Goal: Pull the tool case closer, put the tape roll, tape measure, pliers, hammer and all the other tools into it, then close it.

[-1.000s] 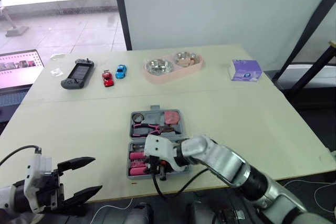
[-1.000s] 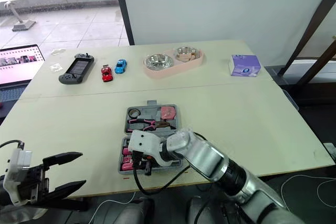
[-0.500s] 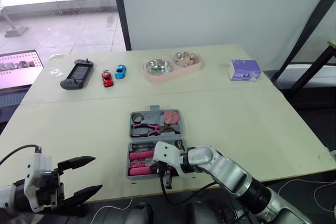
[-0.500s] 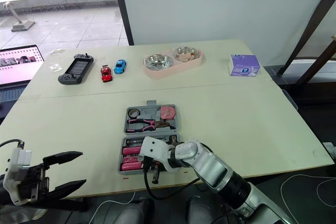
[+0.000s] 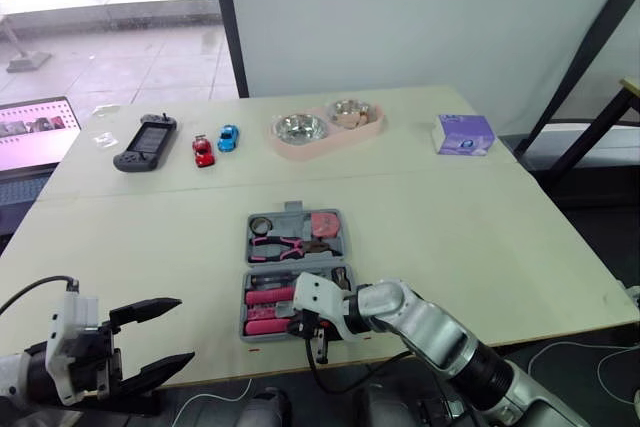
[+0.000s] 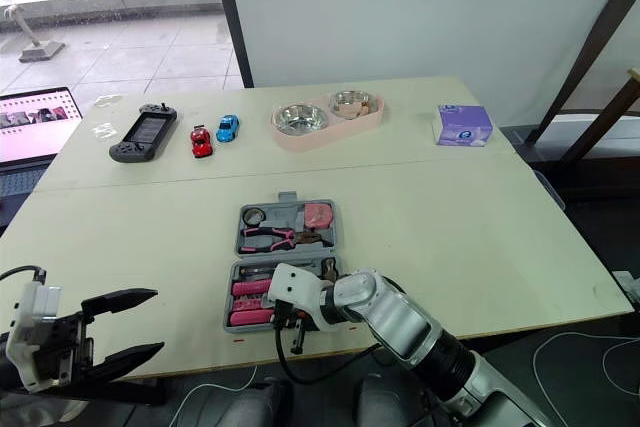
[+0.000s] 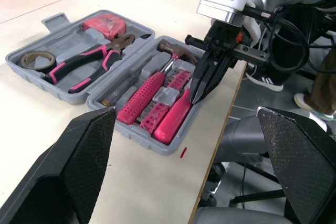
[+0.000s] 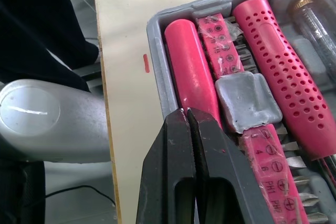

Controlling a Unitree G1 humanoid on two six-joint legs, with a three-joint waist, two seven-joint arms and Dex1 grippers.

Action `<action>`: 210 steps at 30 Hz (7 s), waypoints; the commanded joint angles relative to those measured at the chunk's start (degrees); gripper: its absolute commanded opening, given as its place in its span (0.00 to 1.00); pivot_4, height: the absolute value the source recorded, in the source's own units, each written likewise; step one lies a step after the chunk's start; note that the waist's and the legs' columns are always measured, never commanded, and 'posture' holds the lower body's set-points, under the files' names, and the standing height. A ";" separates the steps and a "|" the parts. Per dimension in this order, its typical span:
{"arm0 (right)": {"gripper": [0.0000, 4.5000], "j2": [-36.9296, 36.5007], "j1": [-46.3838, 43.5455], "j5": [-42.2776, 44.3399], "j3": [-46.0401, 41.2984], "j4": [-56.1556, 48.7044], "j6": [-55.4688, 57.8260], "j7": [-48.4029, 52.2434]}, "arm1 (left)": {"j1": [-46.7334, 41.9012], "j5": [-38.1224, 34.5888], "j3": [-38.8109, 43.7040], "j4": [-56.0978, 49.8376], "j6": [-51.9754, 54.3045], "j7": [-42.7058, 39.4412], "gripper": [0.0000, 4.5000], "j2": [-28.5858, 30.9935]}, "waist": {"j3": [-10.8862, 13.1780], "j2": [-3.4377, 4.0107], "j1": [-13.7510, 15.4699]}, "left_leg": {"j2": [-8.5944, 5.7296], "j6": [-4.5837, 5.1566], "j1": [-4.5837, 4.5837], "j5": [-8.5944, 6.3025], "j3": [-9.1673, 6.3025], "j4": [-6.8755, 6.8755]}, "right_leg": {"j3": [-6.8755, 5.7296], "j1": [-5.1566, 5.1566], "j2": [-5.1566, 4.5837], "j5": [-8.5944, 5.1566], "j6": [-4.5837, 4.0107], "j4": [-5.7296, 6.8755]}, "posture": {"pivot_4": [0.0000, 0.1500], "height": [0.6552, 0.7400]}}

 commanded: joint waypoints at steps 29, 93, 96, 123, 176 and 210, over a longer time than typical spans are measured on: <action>0.00 -14.08 -2.36 1.40 -22.08 11.92 -0.01 -1.86 | -23.28 13.79 -15.35 16.99 7.20 20.78 0.26 -3.87 | 0.02 -0.01 -0.03 | -0.07 0.01 -0.03 0.01 0.13 0.03 | 0.00 -0.01 0.03 0.05 0.08 0.04 | 1.00 0.80; 0.00 -3.24 -6.24 -12.36 -5.70 4.98 9.93 2.79 | -32.84 28.90 -34.49 25.63 7.86 21.12 0.01 -10.97 | -0.12 0.12 0.11 | -0.04 0.02 0.00 -0.01 0.05 0.29 | 0.05 0.05 0.19 0.38 0.40 0.16 | 1.00 0.80; 0.00 -3.45 -6.02 -12.44 -5.48 4.74 10.11 2.81 | -32.88 28.94 -34.47 26.09 7.64 20.96 0.01 -10.94 | -0.13 0.12 0.12 | -0.04 0.02 0.00 -0.01 0.05 0.29 | 0.05 0.06 0.18 0.37 0.40 0.16 | 1.00 0.80; 0.00 -12.64 -2.68 -8.08 -17.80 1.82 5.33 2.85 | -26.90 23.67 -21.20 19.11 5.81 20.96 0.01 -2.24 | -0.30 0.18 -0.11 | 0.05 0.03 -0.05 -0.02 0.05 0.28 | 0.05 -0.01 0.19 0.37 0.39 0.13 | 1.00 0.80; 0.97 12.23 -28.92 16.62 -43.12 56.39 20.30 -9.81 | -28.03 30.93 -39.80 35.81 -19.33 8.33 0.00 -6.21 | -0.71 0.95 -0.54 | -0.08 0.16 0.91 -0.07 0.16 0.01 | 0.06 0.88 0.03 0.32 0.43 0.04 | 1.00 0.80; 0.97 14.56 -36.00 9.38 -43.44 79.76 1.04 0.92 | -28.45 30.04 -40.01 36.81 -20.81 6.89 0.00 -3.31 | -0.87 1.05 -2.96 | 0.09 0.14 1.77 -0.08 0.01 -0.31 | 0.14 1.51 0.22 0.15 0.16 0.04 | 1.00 0.80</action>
